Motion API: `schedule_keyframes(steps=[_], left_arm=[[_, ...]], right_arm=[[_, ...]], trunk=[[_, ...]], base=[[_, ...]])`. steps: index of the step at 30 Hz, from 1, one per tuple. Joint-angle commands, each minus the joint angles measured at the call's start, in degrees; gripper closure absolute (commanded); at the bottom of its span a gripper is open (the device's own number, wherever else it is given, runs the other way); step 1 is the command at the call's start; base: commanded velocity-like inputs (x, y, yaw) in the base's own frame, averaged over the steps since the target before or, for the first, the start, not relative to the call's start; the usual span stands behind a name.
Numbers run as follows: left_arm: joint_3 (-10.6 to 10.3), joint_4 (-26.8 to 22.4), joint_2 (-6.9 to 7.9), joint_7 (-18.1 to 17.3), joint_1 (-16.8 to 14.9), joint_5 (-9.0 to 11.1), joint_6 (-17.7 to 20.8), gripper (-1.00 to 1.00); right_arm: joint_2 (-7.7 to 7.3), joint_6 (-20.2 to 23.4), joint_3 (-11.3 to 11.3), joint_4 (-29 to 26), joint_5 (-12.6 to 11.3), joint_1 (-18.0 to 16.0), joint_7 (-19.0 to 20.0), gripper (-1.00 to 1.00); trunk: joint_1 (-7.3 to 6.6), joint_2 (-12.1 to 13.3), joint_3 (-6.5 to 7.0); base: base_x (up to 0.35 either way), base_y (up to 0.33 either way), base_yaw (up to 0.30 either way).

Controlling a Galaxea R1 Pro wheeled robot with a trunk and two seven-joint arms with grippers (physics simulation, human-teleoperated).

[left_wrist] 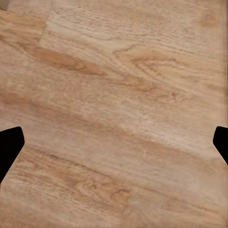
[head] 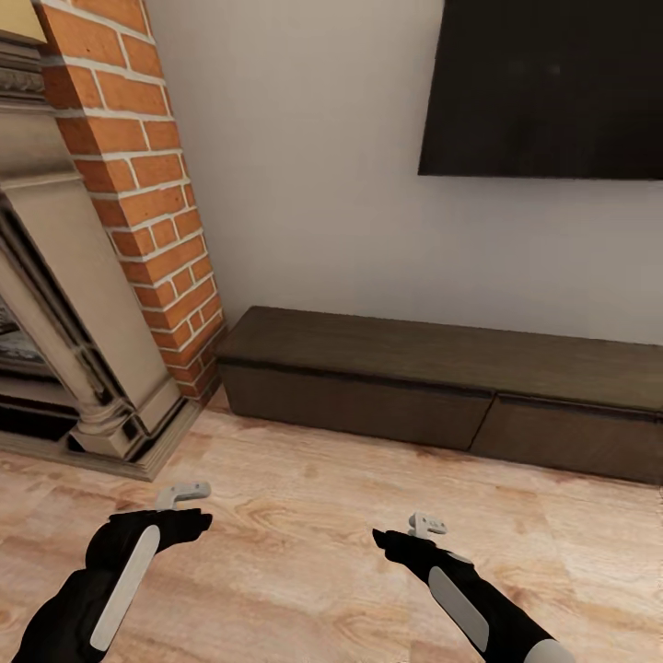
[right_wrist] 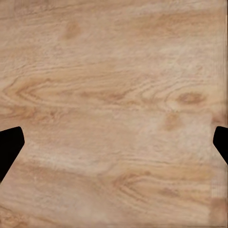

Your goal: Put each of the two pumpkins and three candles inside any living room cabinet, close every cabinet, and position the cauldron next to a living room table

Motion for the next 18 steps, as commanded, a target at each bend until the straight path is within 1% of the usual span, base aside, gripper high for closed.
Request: schedule_keyframes(steps=[1, 7, 10, 13, 18], left_arm=[[-0.10, -0.07, 0.07, 0.59, -0.02, 0.60, 0.15, -1.00], [-0.10, -0.06, 0.10, 0.67, -0.02, 0.57, 0.15, -1.00], [-0.10, -0.06, 0.13, 0.68, -0.02, 0.56, 0.15, -1.00], [-0.06, -0.06, 0.20, 0.68, -0.02, 0.48, 0.15, -1.00], [0.00, -0.06, 0.26, 0.64, -0.02, 0.49, 0.15, -1.00]], right_arm=[[-0.07, 0.09, 0.36, -0.13, -0.48, -0.07, -0.53, -1.00], [-0.07, 0.09, 0.36, -0.13, -0.48, -0.07, -0.62, -1.00], [-0.07, 0.09, 0.36, -0.13, -0.48, -0.07, -0.72, -1.00], [-0.07, -0.21, 0.36, -0.19, -0.43, -0.07, -0.69, -1.00], [-0.07, -0.64, 0.36, -0.22, -0.40, -0.07, -0.52, -1.00]], trunk=[[-0.01, -0.02, -0.05], [-0.01, -0.02, -0.05], [-0.01, -0.02, -0.05], [-0.01, -0.02, -0.05], [-0.01, -0.02, -0.05]], base=[[-0.009, 0.142, -0.281], [0.032, 0.199, -0.280], [0.062, 0.105, -0.228], [0.054, 0.023, -0.072], [0.103, -0.053, -0.015]])
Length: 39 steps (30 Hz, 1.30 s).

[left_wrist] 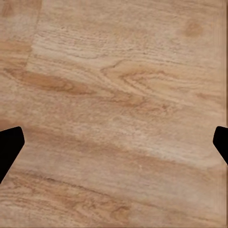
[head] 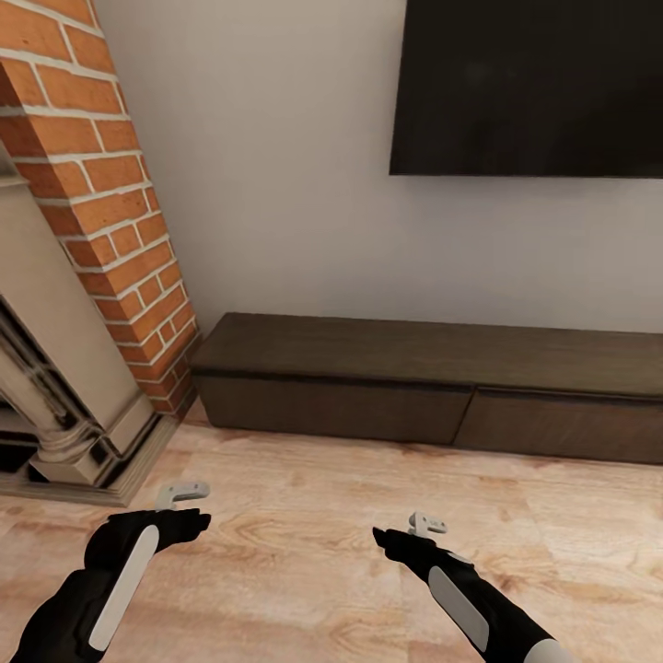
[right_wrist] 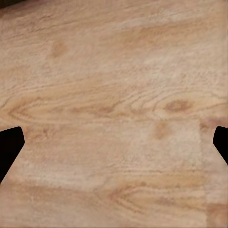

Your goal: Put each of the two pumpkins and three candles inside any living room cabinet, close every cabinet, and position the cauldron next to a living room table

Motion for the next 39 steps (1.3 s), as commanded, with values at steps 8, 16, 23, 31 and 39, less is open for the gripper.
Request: schedule_keyframes(steps=[8, 16, 23, 31, 39], left_arm=[[-0.15, -0.05, 0.08, 0.71, -0.03, 0.57, 0.16, -1.00], [-0.28, -0.07, 0.00, 0.64, -0.03, 0.49, 0.16, -1.00], [-0.22, -0.12, 0.00, 0.64, -0.03, 0.00, 0.16, -1.00], [0.61, -1.26, 0.22, 0.32, 0.12, 0.22, 0.48, -1.00], [4.38, -5.73, 0.90, -3.02, 1.32, 7.28, 1.05, -1.00]], right_arm=[[-0.08, 0.02, 0.36, -0.15, -0.47, -0.05, -0.45, -1.00], [-0.08, 0.05, 0.37, -0.15, -0.47, -0.05, -0.52, -1.00], [-0.08, -0.02, 0.41, -0.15, -0.47, -0.05, -0.62, -1.00], [-0.08, -0.75, 0.40, -0.08, -0.60, -0.05, -0.39, -1.00], [-4.97, -2.92, 0.36, -0.07, -11.26, -0.05, 21.12, -1.00]], trunk=[[0.00, -0.02, -0.05], [0.00, -0.02, -0.11], [0.00, -0.02, -0.15], [0.00, -0.02, -0.15], [0.00, -0.02, -0.15]], base=[[0.109, 0.065, -0.028], [0.039, 0.018, -0.232], [0.026, 0.016, -0.089], [0.095, 0.066, -0.004], [0.005, 0.003, 0.000]])
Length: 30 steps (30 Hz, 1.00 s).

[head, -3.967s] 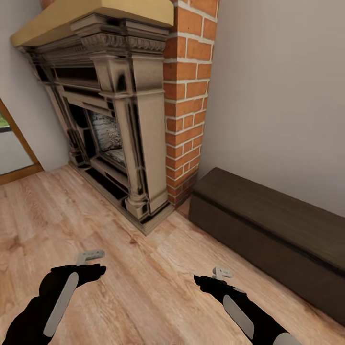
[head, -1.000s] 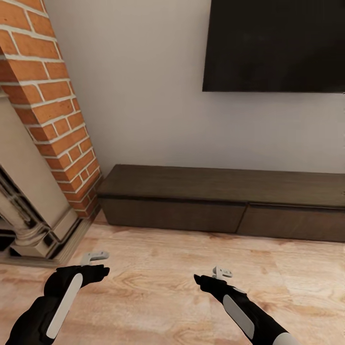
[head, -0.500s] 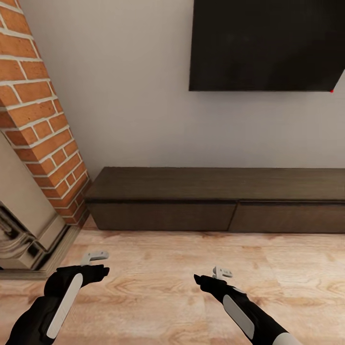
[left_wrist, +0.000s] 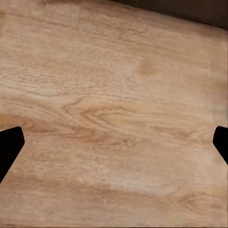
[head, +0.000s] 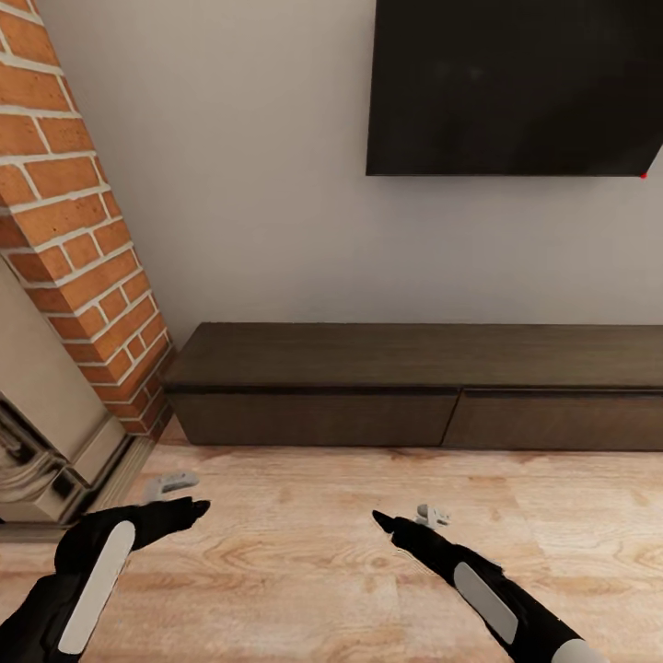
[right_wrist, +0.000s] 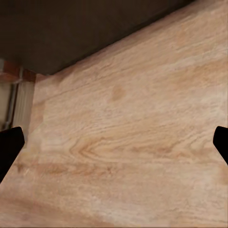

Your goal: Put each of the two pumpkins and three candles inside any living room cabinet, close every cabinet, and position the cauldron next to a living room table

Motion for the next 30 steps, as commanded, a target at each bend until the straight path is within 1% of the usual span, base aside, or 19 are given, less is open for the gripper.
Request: schedule_keyframes(steps=[1, 2, 3, 4, 5, 6, 7, 8, 9, 10, 11, 13, 15, 16, 17, 20, 23, 25, 30], left_arm=[[0.29, -0.16, 1.42, -1.33, 0.24, 4.48, 0.34, -1.00], [0.29, -0.20, 3.19, -3.12, 0.50, 8.34, 0.42, -1.00], [0.23, -0.21, 4.28, -4.07, 0.62, 10.53, 0.45, -1.00], [0.03, -0.23, 6.62, -6.17, 0.80, 15.50, 0.47, -1.00], [-0.24, -0.22, 9.00, -8.33, 0.96, 21.13, 0.47, -1.00], [-0.38, -0.16, 10.56, -9.42, 1.07, 24.88, 0.47, -1.00], [-0.66, 0.06, 13.19, -11.02, 1.33, 31.23, 0.47, -1.00], [-1.06, 0.29, 15.33, -12.07, 1.66, 36.42, 0.47, -1.00], [-1.57, 0.44, 16.93, -12.80, 1.94, 40.39, 0.44, -1.00], [-2.07, 0.54, 18.03, -13.29, 2.14, 43.29, 0.42, -1.00], [-2.43, 0.60, 18.72, -13.64, 2.26, 45.19, 0.40, -1.00], [-2.91, 0.66, 19.42, -14.09, 2.40, 47.24, 0.39, -1.00], [-3.22, 0.69, 19.67, -14.31, 2.45, 48.13, 0.39, -1.00], [-3.26, 0.69, 19.70, -14.35, 2.46, 48.31, 0.38, -1.00], [-3.34, 0.70, 19.80, -14.42, 2.47, 48.92, 0.38, -1.00], [-3.47, 0.67, 19.83, -14.47, 2.48, 50.38, 0.38, -1.00], [-4.22, 0.68, 19.78, -14.49, 2.48, 51.41, 0.38, -1.00], [-5.02, 0.66, 19.75, -14.49, 2.49, 51.73, 0.38, -1.00], [-5.67, 0.70, 19.77, -14.50, 2.49, 52.66, 0.38, -1.00]], right_arm=[[-1.32, 0.20, 0.20, -0.03, -3.73, -0.04, 4.59, -1.00], [-2.30, 0.25, 0.20, -0.03, -6.41, -0.02, 8.06, -1.00], [-2.71, 0.27, 0.20, -0.03, -7.71, -0.03, 9.54, -1.00], [-3.31, 0.30, 0.18, -0.03, -10.12, -0.03, 11.82, -1.00], [-3.68, 0.29, 0.15, -0.06, -12.23, -0.04, 13.44, -1.00], [-3.80, 0.25, 0.11, -0.08, -13.36, -0.04, 14.06, -1.00], [-3.97, 0.11, 0.04, -0.09, -15.30, -0.04, 14.95, -1.00], [-4.08, -0.05, -0.03, -0.10, -17.06, -0.04, 15.48, -1.00], [-4.15, -0.16, -0.34, -0.11, -18.90, -0.04, 15.84, -1.00], [-4.19, -0.23, -1.38, -0.11, -20.88, -0.04, 16.11, -1.00], [-4.20, -0.28, -3.13, -0.13, -22.86, -0.04, 16.34, -1.00], [-4.04, -0.33, -7.90, -0.18, -25.52, -0.04, 16.65, -1.00], [-3.82, -0.44, -12.32, -0.20, -26.55, -0.04, 16.51, -1.00], [-3.79, -0.48, -13.17, -0.20, -26.69, -0.04, 16.44, -1.00], [-3.72, -0.55, -14.90, -0.20, -26.95, -0.04, 16.31, -1.00], [-3.74, -1.26, -16.15, -0.21, -27.18, -0.04, 16.33, -1.00], [-3.74, -2.96, -16.51, -0.21, -27.26, -0.04, 16.69, -1.00], [-3.74, -3.96, -16.63, -0.21, -27.31, -0.04, 16.82, -1.00], [-3.74, -4.59, -16.69, -0.25, -27.49, -0.04, 17.29, -1.00]], trunk=[[-0.01, -0.02, -0.05], [-0.01, -0.02, -0.05], [-0.01, -0.02, -0.05], [-0.01, -0.02, -0.05], [-0.01, -0.02, -0.05], [-0.01, -0.02, -0.05], [-0.01, -0.02, -0.05], [-0.01, -0.02, -0.05], [-0.01, -0.02, -0.05], [-0.01, -0.02, -0.05], [-0.01, -0.02, -0.05], [-0.01, -0.02, -0.05], [-0.01, -0.02, -0.05], [-0.01, -0.02, -0.05], [-0.01, -0.02, -0.05], [-0.01, -0.02, -0.05], [-0.01, -0.02, -0.05], [0.43, -0.82, -0.41], [1.53, -2.83, -1.30]], base=[[0.000, 0.000, 0.000], [0.000, 0.000, 0.000], [0.000, 0.000, 0.000], [0.000, 0.000, 0.000], [0.000, 0.000, 0.000], [0.000, 0.000, 0.000], [0.000, 0.000, 0.000], [0.000, 0.000, 0.000], [0.000, 0.000, 0.000], [0.000, 0.000, 0.000], [0.000, 0.000, 0.000], [0.000, 0.000, 0.000], [0.000, 0.000, 0.000], [0.000, 0.000, 0.000], [0.000, 0.000, 0.000], [0.000, 0.000, 0.000], [0.000, 0.000, 0.000], [0.000, 0.000, 0.000], [0.000, 0.000, 0.000]])
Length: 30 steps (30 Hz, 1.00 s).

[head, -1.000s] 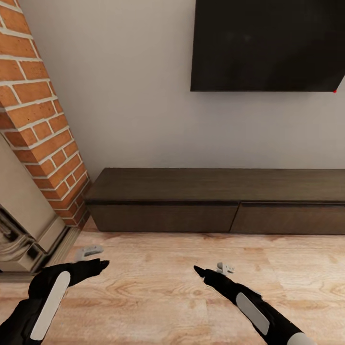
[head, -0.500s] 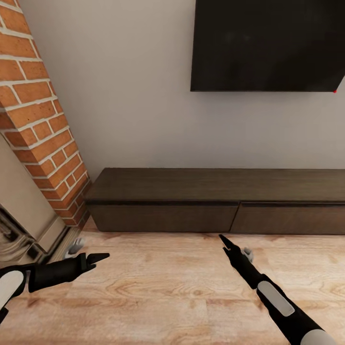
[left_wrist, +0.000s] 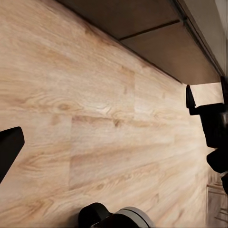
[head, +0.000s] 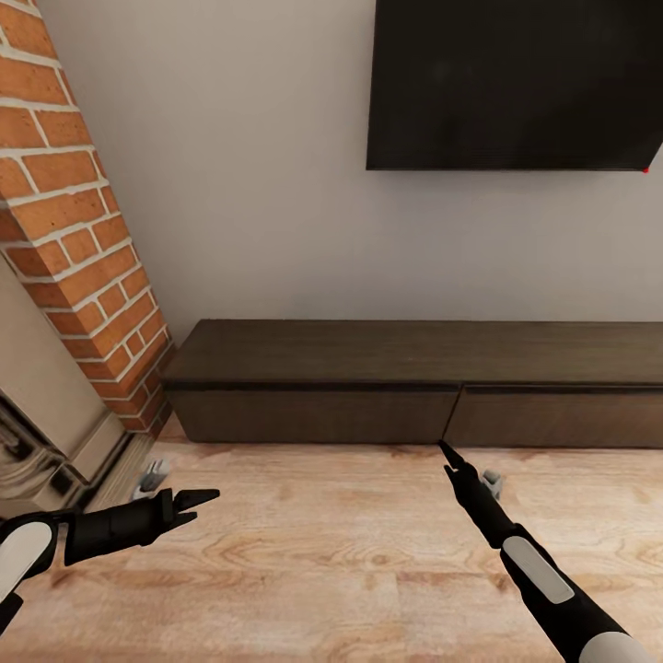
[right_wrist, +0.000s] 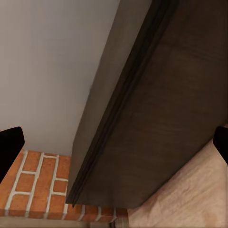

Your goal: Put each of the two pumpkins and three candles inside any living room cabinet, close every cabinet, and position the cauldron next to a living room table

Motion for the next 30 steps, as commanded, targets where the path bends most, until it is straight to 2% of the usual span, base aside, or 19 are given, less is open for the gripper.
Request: schedule_keyframes(steps=[1, 2, 4, 9, 16, 21, 26, 30], left_arm=[[-0.09, 0.00, 0.05, -0.29, -0.04, 0.38, 0.10, -1.00], [-0.12, 0.01, 0.08, -0.29, -0.04, 1.05, 0.10, -1.00], [-0.19, 0.01, 0.14, -0.28, -0.04, 2.24, 0.10, -1.00], [-0.23, 0.01, 0.16, -0.29, -0.04, 2.81, 0.10, -1.00], [-0.27, 0.07, 0.17, -0.29, -0.04, 2.99, 0.10, -1.00], [-0.38, 0.04, 0.12, -0.29, -0.04, 3.15, 0.10, -1.00], [-2.20, 0.04, 0.07, -0.29, -0.04, 3.19, 0.10, -1.00], [-2.62, 0.02, 0.06, -0.29, -0.04, 3.19, 0.10, -1.00]], right_arm=[[-0.03, 0.08, 0.32, 0.04, -0.47, -0.05, 0.05, -1.00], [0.01, -0.29, 0.41, 0.09, -0.31, -0.17, -0.25, -1.00], [0.42, -4.13, 0.47, 0.27, 0.13, -0.39, -0.67, -1.00], [1.83, -12.69, 0.28, 0.46, -0.10, -0.47, -0.74, -1.00], [4.01, -14.41, 0.22, 0.23, -0.26, -0.48, 0.96, -1.00], [4.69, -14.47, 0.21, 0.25, -0.21, -0.48, 4.16, -1.00], [5.46, -14.21, 0.36, 0.19, 0.29, -1.17, 5.33, -1.00], [5.54, -12.70, 0.45, 0.25, 0.35, -1.80, 7.73, -1.00]], trunk=[[0.22, -0.44, -0.23], [0.43, -0.84, -0.41], [0.87, -1.64, -0.77], [1.97, -3.64, -1.67], [3.51, -6.45, -2.92], [4.61, -8.46, -3.82], [5.71, -10.46, -4.72], [6.58, -12.07, -5.44]], base=[[0.000, 0.000, 0.000], [0.000, 0.000, 0.000], [0.000, 0.000, 0.000], [0.000, 0.000, 0.000], [0.000, 0.000, 0.000], [0.000, 0.000, 0.000], [0.000, 0.000, 0.000], [0.000, 0.000, 0.000]])
